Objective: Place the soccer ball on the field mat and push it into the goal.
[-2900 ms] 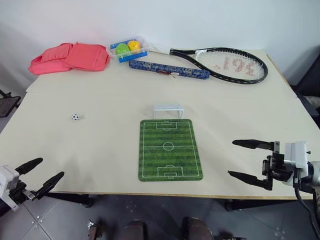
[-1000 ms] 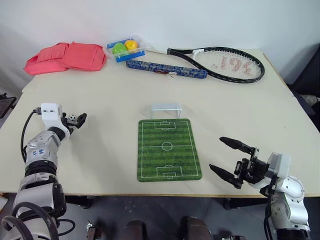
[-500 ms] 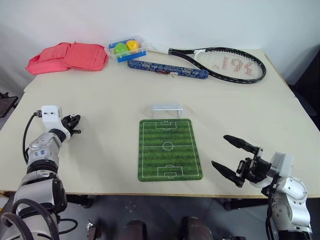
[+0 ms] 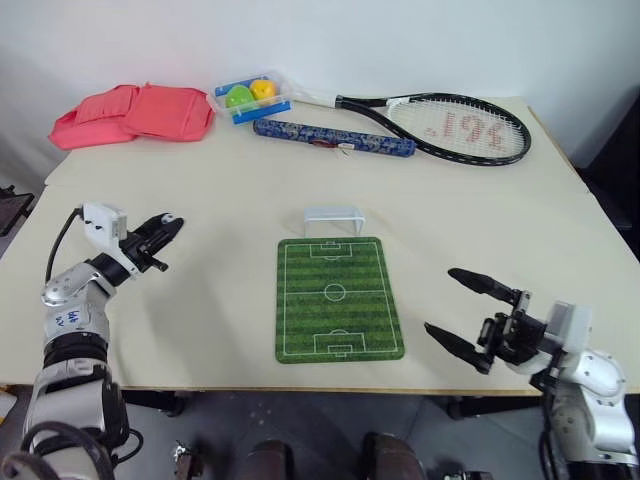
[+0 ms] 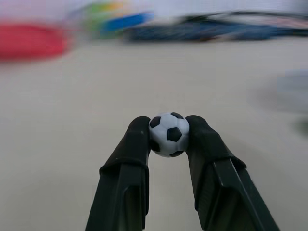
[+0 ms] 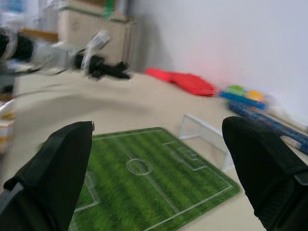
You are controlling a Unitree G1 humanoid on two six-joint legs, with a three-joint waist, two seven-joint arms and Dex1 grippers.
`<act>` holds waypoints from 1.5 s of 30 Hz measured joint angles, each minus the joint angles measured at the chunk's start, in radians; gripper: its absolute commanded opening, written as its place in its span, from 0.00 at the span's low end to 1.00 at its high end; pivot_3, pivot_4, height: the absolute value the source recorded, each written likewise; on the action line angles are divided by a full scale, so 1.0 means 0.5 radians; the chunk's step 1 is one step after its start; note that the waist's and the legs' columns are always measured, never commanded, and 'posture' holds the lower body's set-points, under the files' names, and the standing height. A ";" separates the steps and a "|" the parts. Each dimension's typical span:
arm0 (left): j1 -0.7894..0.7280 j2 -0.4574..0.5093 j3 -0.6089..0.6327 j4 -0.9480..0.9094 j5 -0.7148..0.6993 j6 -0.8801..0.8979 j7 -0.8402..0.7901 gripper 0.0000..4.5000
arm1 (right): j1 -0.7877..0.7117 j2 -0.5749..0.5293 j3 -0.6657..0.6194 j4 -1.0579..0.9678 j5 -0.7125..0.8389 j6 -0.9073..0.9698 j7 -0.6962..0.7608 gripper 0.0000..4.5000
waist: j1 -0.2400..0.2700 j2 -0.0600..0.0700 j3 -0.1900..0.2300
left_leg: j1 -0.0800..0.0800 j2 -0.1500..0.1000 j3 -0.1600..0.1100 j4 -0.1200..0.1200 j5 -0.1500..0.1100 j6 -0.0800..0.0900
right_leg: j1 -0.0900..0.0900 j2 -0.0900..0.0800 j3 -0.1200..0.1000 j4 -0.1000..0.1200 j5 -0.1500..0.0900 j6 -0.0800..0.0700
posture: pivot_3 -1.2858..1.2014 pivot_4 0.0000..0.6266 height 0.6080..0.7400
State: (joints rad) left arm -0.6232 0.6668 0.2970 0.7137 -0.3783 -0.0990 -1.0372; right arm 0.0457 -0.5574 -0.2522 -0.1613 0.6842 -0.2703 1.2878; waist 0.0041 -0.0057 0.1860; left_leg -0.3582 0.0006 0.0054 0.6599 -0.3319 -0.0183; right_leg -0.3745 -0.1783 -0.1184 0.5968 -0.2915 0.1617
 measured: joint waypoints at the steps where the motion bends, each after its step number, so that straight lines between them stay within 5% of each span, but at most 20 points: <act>1: 0.065 0.007 -0.073 -0.229 -0.036 0.101 -0.102 0.19 | 0.036 -0.047 -0.019 -0.034 0.043 0.024 0.055 1.00 | 0.004 0.000 0.000 | 0.000 0.000 0.000 0.002 0.000 0.001 | 0.001 0.000 0.000 0.000 0.000 0.000 | 0.52 0.24 1.00; 9: 0.319 -0.155 -0.737 -1.299 -0.040 0.533 -0.345 0.19 | 0.205 -0.192 -0.174 -0.031 0.143 0.071 0.272 1.00 | 0.039 0.000 0.000 | 0.001 0.000 0.008 0.011 -0.003 0.006 | 0.004 0.000 0.010 -0.001 0.006 0.004 | 0.52 0.24 1.00; 19: 0.327 -0.505 -1.270 -1.423 0.421 0.655 0.065 0.19 | 0.310 -0.260 -0.319 0.075 0.104 0.078 0.307 1.00 | 0.047 0.000 0.000 | 0.000 -0.001 0.008 0.011 -0.003 0.007 | 0.004 0.000 0.010 -0.006 0.009 0.006 | 0.52 0.24 1.00; 42: 0.417 -0.495 -1.385 -1.557 0.606 0.698 0.143 0.19 | 0.465 -0.293 -0.447 0.095 0.049 0.151 0.297 1.00 | 0.047 0.000 0.000 | 0.001 0.000 0.008 0.012 -0.003 0.007 | 0.006 0.000 0.011 -0.008 0.009 0.006 | 0.52 0.24 1.00; 43: 0.417 -0.495 -1.385 -1.557 0.605 0.699 0.142 0.35 | 0.462 -0.293 -0.447 0.095 0.047 0.152 0.290 1.00 | 0.047 0.000 0.000 | 0.001 0.000 0.008 0.012 -0.003 0.007 | 0.006 0.000 0.011 -0.008 0.009 0.006 | 0.52 0.24 1.00; 45: 0.417 -0.496 -1.386 -1.557 0.605 0.702 0.133 0.46 | 0.451 -0.293 -0.444 0.094 0.036 0.154 0.277 1.00 | 0.046 0.000 0.000 | 0.001 0.000 0.008 0.012 -0.003 0.007 | 0.006 0.000 0.011 -0.008 0.009 0.006 | 0.52 0.24 1.00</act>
State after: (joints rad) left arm -0.4147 0.4188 -0.3963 -0.0649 -0.0758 0.2522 -0.9705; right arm 0.2713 -0.7038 -0.4745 -0.1143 0.7021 -0.1932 1.4262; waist 0.0273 -0.0055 0.1859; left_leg -0.3578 0.0004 0.0094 0.6661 -0.3336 -0.0147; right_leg -0.3713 -0.1783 -0.1131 0.5930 -0.2871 0.1645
